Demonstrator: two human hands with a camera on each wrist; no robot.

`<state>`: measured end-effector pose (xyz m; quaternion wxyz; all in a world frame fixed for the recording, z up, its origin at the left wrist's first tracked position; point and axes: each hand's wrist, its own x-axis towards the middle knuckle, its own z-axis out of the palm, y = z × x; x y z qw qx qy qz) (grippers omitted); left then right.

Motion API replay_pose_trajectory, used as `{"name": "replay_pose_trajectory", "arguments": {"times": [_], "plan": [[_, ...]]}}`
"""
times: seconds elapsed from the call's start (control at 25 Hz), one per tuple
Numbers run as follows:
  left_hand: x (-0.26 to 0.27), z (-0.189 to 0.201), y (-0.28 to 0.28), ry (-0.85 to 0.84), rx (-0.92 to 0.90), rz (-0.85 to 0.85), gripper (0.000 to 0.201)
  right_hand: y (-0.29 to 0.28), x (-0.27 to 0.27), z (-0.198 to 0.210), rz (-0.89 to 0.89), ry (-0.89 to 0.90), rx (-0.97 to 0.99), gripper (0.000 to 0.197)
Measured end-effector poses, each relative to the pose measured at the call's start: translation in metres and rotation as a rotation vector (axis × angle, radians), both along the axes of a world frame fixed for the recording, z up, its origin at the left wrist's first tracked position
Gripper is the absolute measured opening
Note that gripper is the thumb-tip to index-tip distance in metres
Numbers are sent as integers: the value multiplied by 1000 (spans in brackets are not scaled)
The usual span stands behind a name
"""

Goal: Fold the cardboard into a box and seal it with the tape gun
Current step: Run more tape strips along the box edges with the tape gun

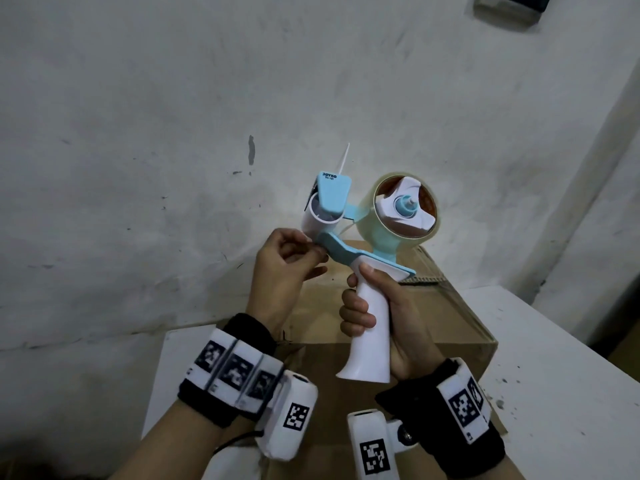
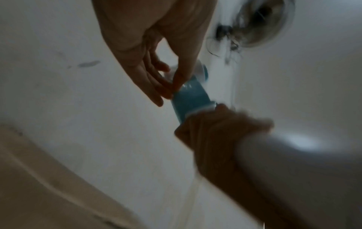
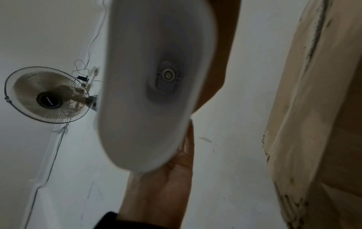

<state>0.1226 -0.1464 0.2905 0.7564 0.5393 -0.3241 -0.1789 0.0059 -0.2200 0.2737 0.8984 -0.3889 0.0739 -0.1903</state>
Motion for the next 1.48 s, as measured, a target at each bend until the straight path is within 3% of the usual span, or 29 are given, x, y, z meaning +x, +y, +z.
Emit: {"name": "replay_pose_trajectory", "arguments": {"times": [0.08,0.12,0.28,0.48,0.64,0.8,1.16,1.28,1.4,1.48], "plan": [[-7,-6,0,-363,61,152,29,1,0,1,16,0,52,42],[-6,-9,-1,-451,60,204,33,2,0,2,28,4,71,43],[5,-20,-4,-410,-39,285,27,4,-1,5,77,26,151,45],[7,-30,-8,-636,-97,398,30,12,2,9,57,36,229,45],[9,-38,-12,-674,-99,446,27,19,8,12,-56,125,166,25],[13,-43,-12,-754,-47,454,25,26,12,10,-119,155,172,22],[22,-41,-14,-691,16,355,7,30,19,7,-194,184,108,22],[23,-42,-13,-467,-17,307,2,35,20,10,-188,161,110,20],[20,-43,-10,-167,-88,81,8,38,23,11,-221,154,52,22],[19,-42,-9,-142,-85,-15,16,40,24,13,-236,148,24,20]]}}
